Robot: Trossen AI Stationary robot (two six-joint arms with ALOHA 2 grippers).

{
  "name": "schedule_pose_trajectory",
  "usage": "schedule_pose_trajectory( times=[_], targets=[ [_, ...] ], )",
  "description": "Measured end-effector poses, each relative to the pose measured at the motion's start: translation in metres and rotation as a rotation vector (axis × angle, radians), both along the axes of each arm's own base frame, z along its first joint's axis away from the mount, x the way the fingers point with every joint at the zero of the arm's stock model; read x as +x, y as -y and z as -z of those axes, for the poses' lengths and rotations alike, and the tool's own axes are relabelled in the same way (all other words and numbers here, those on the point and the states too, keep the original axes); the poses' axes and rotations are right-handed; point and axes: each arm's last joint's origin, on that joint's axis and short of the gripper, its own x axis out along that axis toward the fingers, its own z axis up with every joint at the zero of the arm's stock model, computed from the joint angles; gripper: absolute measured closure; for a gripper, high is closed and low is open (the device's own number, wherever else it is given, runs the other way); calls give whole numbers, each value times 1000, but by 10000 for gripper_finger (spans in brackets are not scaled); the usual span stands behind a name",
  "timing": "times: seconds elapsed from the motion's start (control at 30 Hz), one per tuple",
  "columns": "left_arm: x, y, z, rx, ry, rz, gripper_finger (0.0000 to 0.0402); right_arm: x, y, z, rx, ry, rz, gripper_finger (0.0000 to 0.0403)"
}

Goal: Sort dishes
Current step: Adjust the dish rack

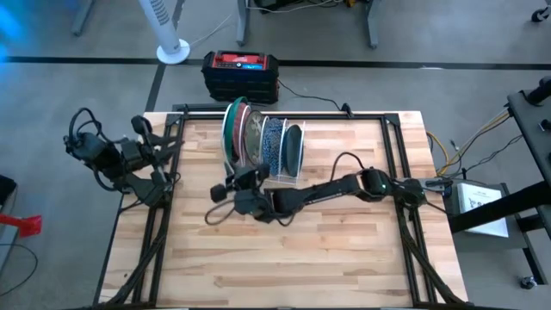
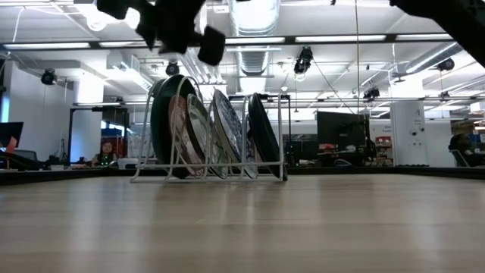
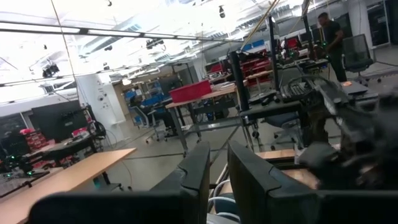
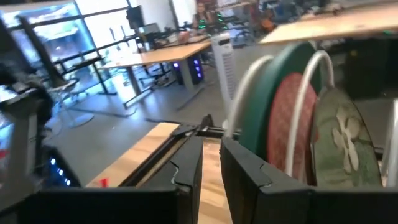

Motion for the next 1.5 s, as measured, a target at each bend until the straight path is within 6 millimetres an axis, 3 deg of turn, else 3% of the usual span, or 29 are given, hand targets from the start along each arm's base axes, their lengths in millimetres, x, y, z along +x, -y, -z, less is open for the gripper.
schedule_pose_trajectory(
  times=[0.23, 0.4, 0.57, 0.83, 1.07, 1.27, 1.37, 1.5],
  targets=[
    [7, 6, 2, 5, -15, 68, 355, -17, -42, -37, -136, -128, -126, 355],
    [21, 20, 9, 57, -44, 271, 355, -28, -57, -63, -241, -217, -360, 355],
    [42, 37, 19, 106, -81, 421, 355, -33, -57, -64, -348, -398, -531, 355],
    [73, 54, 41, 174, -49, 393, 355, -43, -61, -58, -447, -640, -643, 355],
    [85, 48, 42, 171, -102, 58, 355, -83, -46, -88, -315, -703, -637, 355],
    [84, 46, 44, 171, -125, 23, 355, -130, -32, -106, -198, -651, -559, 357],
    [84, 46, 48, 150, -149, 16, 357, -157, -21, -93, -139, -643, -464, 367],
    [87, 46, 55, 121, -187, 9, 364, -191, -2, -61, -21, -633, -377, 393]
  ],
)
